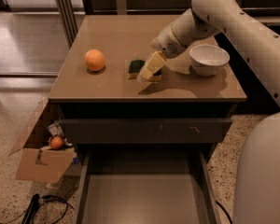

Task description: Place sponge into middle drawer

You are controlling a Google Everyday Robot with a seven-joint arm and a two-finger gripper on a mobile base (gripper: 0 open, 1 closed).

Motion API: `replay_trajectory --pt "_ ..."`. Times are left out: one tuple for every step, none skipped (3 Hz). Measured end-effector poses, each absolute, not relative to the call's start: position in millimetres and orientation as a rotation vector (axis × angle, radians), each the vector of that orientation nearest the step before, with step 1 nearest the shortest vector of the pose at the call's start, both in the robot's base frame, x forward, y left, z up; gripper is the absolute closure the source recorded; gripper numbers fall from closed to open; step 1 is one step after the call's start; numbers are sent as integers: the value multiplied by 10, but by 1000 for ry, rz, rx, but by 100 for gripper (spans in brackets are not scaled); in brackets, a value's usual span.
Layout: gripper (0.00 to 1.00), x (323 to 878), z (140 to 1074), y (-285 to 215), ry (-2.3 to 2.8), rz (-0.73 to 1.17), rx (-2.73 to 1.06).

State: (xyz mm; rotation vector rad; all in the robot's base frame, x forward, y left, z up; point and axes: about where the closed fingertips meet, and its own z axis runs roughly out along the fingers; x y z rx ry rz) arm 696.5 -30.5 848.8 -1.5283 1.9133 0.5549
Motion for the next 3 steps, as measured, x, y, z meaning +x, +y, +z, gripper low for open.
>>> replay_trajectory --pt "0 6952 8331 -281 1946 552 -1542" --pt "0 6923 8200 -272 1974 548 -1554" --pt "18 6922 8195 -271 1975 548 -1555"
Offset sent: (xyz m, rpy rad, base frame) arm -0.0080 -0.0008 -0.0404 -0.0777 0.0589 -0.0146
